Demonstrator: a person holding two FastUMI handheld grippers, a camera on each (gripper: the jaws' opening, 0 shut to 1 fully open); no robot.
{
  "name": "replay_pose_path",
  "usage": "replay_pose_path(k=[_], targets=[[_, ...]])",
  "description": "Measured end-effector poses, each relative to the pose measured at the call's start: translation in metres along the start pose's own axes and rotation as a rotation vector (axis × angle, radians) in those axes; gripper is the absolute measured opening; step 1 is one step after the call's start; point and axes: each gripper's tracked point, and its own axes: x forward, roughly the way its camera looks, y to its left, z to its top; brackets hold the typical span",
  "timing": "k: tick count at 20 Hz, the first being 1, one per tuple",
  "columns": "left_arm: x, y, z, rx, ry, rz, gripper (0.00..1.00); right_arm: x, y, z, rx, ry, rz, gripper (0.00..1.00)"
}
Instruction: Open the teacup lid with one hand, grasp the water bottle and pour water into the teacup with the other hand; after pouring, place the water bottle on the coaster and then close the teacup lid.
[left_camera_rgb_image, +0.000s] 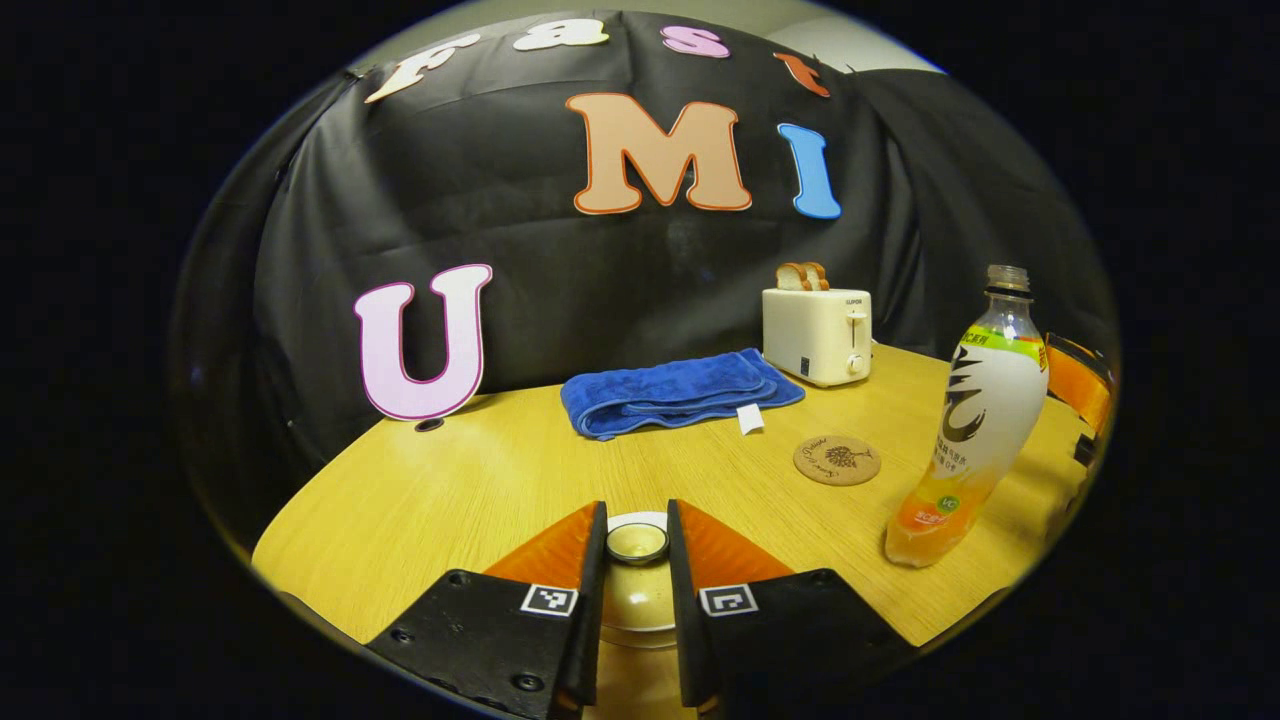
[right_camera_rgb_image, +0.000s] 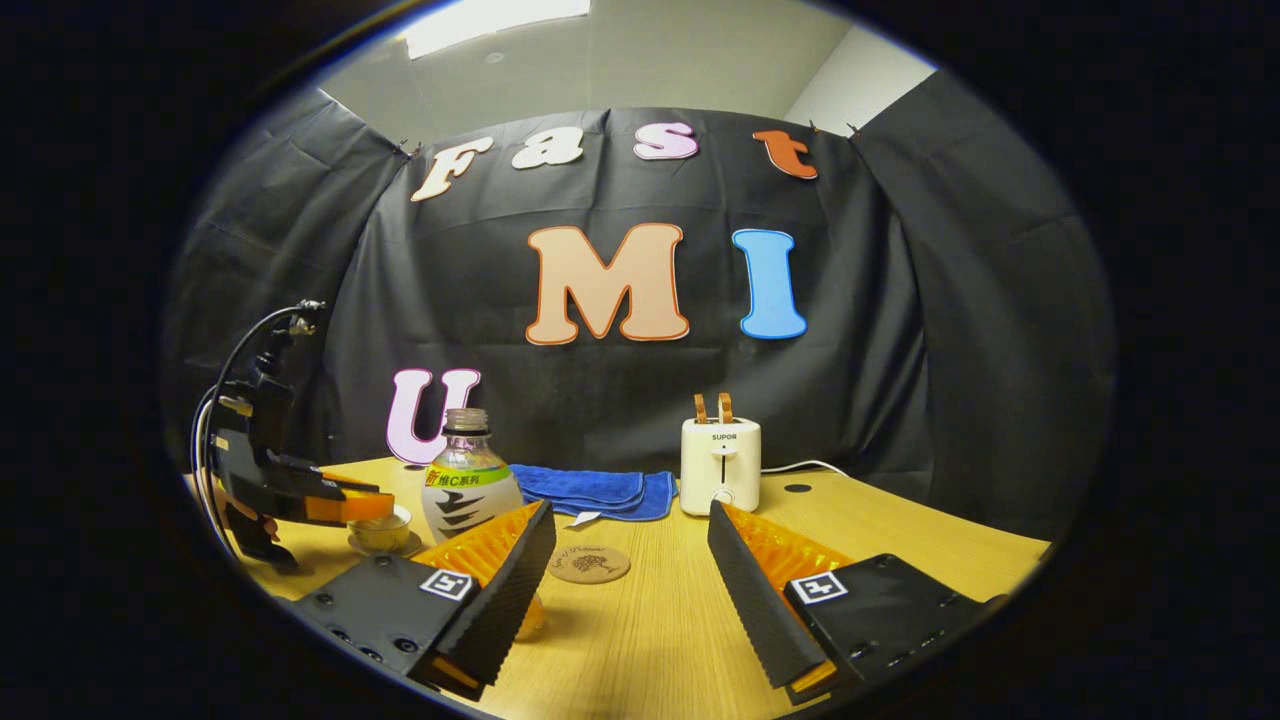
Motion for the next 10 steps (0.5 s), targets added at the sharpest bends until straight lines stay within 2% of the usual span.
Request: replay_pose_path(k=[1,3,6,8,9,10], targets=[[0.0007,-0.0005,-0.0004,0.010,0.006,-0.003,0.30,-0.0005,0.0008,0.0005,-0.001,-0.001,0.001,0.94],[0.0009,0.0005,-0.0005,0.026,0.019,-0.005,0.30,0.0001,0.0016,0.0030,-0.002,-0.007,0.003,0.94],[0.0003,0.0026,0.0012,0.034,0.023,-0.004,0.30,0.0014,0.0035,0.0030,-0.001,-0.008,0.006,0.97],[-0.0005,0.0036,0.0017,0.027,0.015,-0.003,0.24,0.0014,0.0052,0.0029,-0.003,-0.007,0.011,1.00],[0.0000,0.0040,0.0017,0.022,0.009,-0.003,0.24,0.0019,0.0054,0.0025,-0.004,-0.007,0.012,0.94],[0.0000,0.0046,0.0020,0.017,0.006,-0.002,0.22,0.0018,0.0067,0.0021,-0.004,-0.006,0.013,0.94]])
